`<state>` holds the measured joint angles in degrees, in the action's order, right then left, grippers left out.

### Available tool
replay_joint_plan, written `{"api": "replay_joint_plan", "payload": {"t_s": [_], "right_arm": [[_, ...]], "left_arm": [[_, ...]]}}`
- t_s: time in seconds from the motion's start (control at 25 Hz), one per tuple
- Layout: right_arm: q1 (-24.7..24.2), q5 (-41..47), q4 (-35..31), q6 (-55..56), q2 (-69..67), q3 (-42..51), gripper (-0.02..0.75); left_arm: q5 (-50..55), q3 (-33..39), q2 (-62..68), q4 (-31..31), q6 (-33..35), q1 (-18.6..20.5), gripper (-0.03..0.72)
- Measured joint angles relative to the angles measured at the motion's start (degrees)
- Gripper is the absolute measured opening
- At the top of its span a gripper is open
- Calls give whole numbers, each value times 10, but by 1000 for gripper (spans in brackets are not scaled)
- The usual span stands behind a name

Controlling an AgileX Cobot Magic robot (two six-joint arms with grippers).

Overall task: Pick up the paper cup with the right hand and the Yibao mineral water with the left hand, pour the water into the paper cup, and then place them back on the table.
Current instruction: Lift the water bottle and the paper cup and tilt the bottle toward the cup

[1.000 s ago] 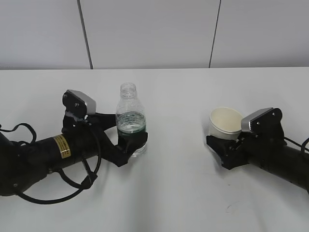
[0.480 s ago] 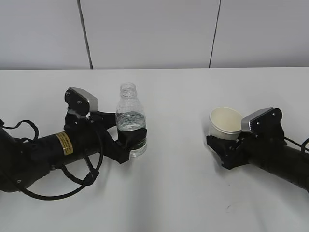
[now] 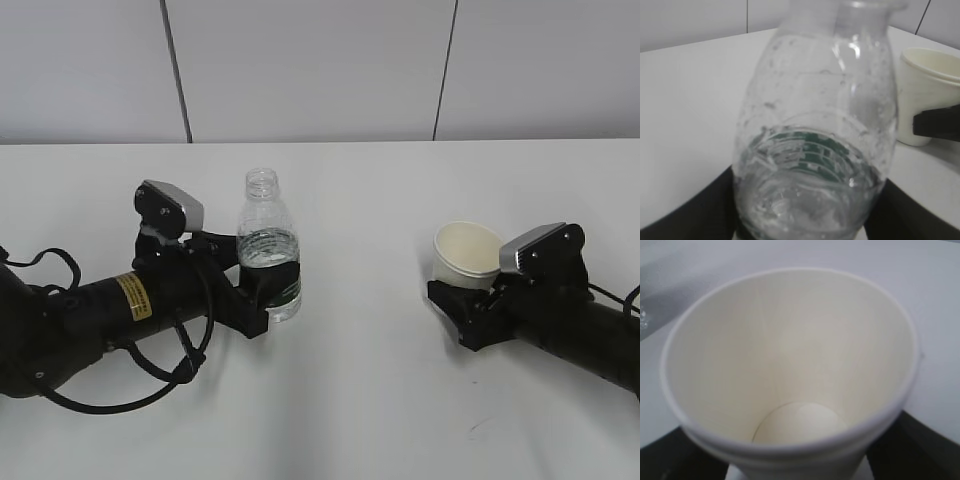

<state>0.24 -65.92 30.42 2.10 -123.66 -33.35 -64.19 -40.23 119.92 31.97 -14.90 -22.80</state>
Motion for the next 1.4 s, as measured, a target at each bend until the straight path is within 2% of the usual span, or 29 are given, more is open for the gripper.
{"api": "replay_joint_plan", "payload": {"t_s": [0.56, 0.76, 1.08, 1.4], "right_arm": [[0, 0, 0, 0, 0, 0, 566], [0, 0, 26, 0, 0, 0, 566], [0, 0, 124, 2, 13, -6, 566], [0, 0, 161, 19, 21, -8, 543]], "left_arm": [[0, 0, 0, -1, 3, 0, 396], [0, 0, -1, 3, 55, 0, 394], [21, 0, -22, -20, 125, 0, 393], [23, 0, -24, -37, 202, 0, 393]]}}
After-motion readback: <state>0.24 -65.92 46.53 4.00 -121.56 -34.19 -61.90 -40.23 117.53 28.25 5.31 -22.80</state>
